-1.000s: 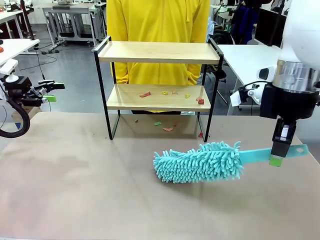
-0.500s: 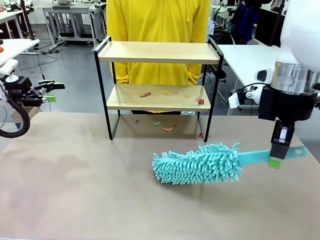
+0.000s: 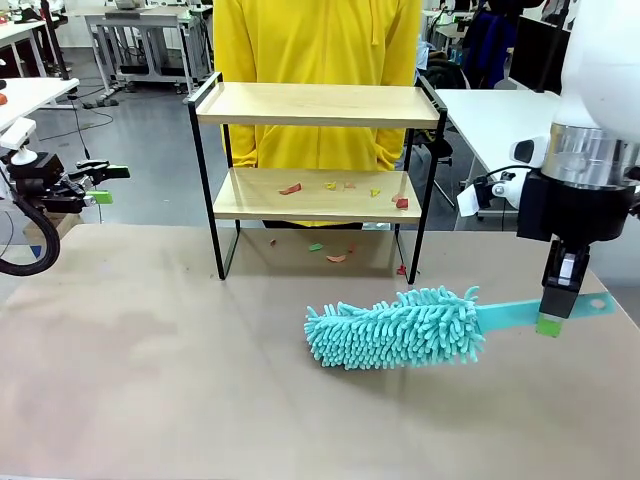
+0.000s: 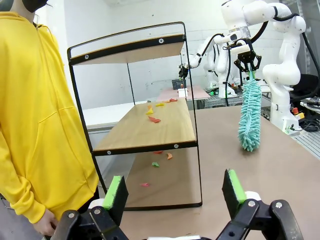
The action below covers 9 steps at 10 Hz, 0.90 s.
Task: Clean the shelf.
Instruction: Clean the specific section of the Shelf indicated by the human with the Duster.
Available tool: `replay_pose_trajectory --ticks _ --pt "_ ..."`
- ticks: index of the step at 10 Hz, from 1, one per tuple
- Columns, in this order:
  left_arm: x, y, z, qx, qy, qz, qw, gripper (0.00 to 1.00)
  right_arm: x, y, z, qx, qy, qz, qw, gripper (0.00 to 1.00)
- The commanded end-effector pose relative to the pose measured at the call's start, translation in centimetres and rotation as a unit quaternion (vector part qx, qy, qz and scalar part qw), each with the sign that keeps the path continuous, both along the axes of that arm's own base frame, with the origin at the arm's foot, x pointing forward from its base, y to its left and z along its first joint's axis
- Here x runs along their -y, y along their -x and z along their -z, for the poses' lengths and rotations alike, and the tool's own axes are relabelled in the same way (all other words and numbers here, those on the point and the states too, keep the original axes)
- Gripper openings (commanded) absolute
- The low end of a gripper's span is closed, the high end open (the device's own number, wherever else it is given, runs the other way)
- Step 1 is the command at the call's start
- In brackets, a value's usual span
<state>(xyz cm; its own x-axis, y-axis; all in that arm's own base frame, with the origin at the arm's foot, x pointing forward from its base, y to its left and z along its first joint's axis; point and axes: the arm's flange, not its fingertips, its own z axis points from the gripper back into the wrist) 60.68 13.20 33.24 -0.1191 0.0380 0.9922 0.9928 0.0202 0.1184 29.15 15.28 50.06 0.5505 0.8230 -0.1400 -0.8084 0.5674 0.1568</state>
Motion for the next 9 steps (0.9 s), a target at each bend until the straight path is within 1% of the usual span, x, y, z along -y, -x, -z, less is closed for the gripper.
replay_pose_trajectory --ticks 1,9 --pt "0.06 0.15 -0.23 0.008 0.003 0.003 1.000 1.00 0.13 0.06 -0.12 -0.002 -0.013 0.001 1.000 0.13" --pt "0.06 0.15 -0.23 0.008 0.003 0.003 1.000 1.00 0.13 0.06 -0.12 -0.002 -0.013 0.001 1.000 0.13"
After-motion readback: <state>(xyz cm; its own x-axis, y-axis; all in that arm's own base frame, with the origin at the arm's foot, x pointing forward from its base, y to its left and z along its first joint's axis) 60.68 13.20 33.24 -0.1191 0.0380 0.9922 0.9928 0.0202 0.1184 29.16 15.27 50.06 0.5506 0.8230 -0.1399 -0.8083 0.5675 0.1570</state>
